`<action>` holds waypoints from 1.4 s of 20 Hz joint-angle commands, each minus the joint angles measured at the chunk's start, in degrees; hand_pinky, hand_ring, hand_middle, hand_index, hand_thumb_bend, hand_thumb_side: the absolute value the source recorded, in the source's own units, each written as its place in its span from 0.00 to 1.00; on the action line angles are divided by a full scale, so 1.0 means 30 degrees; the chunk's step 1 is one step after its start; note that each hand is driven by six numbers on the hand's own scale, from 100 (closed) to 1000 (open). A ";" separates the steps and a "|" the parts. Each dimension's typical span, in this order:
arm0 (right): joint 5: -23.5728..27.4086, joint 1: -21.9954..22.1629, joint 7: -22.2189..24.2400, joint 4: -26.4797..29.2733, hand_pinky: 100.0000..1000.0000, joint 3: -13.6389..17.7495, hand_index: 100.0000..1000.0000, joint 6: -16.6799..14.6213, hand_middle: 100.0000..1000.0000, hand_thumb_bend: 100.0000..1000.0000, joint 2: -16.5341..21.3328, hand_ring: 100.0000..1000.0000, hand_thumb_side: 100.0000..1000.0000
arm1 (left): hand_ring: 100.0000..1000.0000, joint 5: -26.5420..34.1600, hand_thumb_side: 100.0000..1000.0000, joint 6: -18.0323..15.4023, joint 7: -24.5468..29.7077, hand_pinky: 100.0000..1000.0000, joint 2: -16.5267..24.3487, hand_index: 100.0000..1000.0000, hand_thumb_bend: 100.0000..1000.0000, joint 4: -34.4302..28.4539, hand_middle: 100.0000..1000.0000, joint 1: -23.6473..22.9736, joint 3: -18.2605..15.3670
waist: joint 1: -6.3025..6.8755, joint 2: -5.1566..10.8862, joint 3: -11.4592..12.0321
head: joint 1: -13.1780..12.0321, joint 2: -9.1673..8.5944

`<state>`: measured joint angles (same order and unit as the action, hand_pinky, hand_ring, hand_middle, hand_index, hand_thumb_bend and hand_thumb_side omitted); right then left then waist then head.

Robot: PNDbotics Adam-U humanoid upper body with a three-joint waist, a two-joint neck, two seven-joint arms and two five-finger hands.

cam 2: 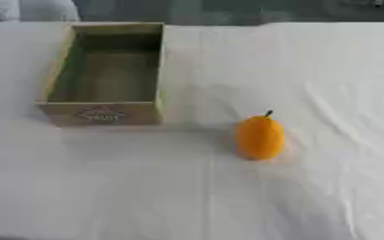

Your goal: Pick up objects on the table and place them in the box.

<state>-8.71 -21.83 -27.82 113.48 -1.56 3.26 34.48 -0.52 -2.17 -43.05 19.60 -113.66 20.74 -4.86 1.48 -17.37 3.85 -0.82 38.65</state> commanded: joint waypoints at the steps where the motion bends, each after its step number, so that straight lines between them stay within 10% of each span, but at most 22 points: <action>1: -0.1384 -0.0637 0.1197 0.0370 0.73 -0.0089 0.89 0.1186 0.78 0.00 0.2410 0.80 1.00 | 0.65 -0.0086 0.92 0.0002 -0.0037 0.67 0.0481 0.87 0.00 -0.0309 0.65 0.0061 -0.0180 | -0.0107 0.0432 -0.0041 | -0.0003 -0.0060; 7: -0.5155 -0.2225 0.7099 0.0370 0.74 -0.1584 0.92 0.4546 0.82 0.04 0.6775 0.84 1.00 | 0.66 -0.0083 0.92 0.0058 0.0073 0.67 0.0606 0.87 0.00 -0.0309 0.65 -0.0035 -0.0068 | -0.0244 0.0634 -0.0017 | 0.0133 0.0049; 12: -0.7013 -0.3550 1.2800 0.0370 0.74 -0.3591 0.95 0.4837 0.84 0.12 0.9142 0.85 1.00 | 0.66 -0.0018 0.91 0.0157 0.0131 0.67 0.0630 0.87 0.00 -0.0309 0.65 -0.0041 0.0048 | -0.0356 0.0724 0.0122 | 0.0349 0.0059; 20: -0.7098 -0.5447 1.8277 0.0370 0.73 -0.5953 0.96 0.4475 0.82 0.27 0.9989 0.87 0.99 | 0.66 0.0031 0.91 0.0190 0.0264 0.67 0.0666 0.87 0.00 -0.0309 0.65 -0.0016 0.0152 | -0.0439 0.0768 0.0313 | 0.0515 -0.0037; 28: -0.6355 -0.6476 2.2905 0.0370 0.78 -0.7378 1.00 0.4961 0.87 0.61 0.9774 0.93 0.63 | 0.66 0.0063 0.91 0.0186 0.0320 0.67 0.0677 0.87 0.00 -0.0309 0.64 0.0014 0.0200 | -0.0447 0.0777 0.0367 | 0.0624 -0.0023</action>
<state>-28.62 -40.33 38.71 113.81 -23.77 17.90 62.27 -0.41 -1.53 -42.35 19.74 -113.66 20.23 -4.14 0.21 -16.24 4.93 0.86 38.70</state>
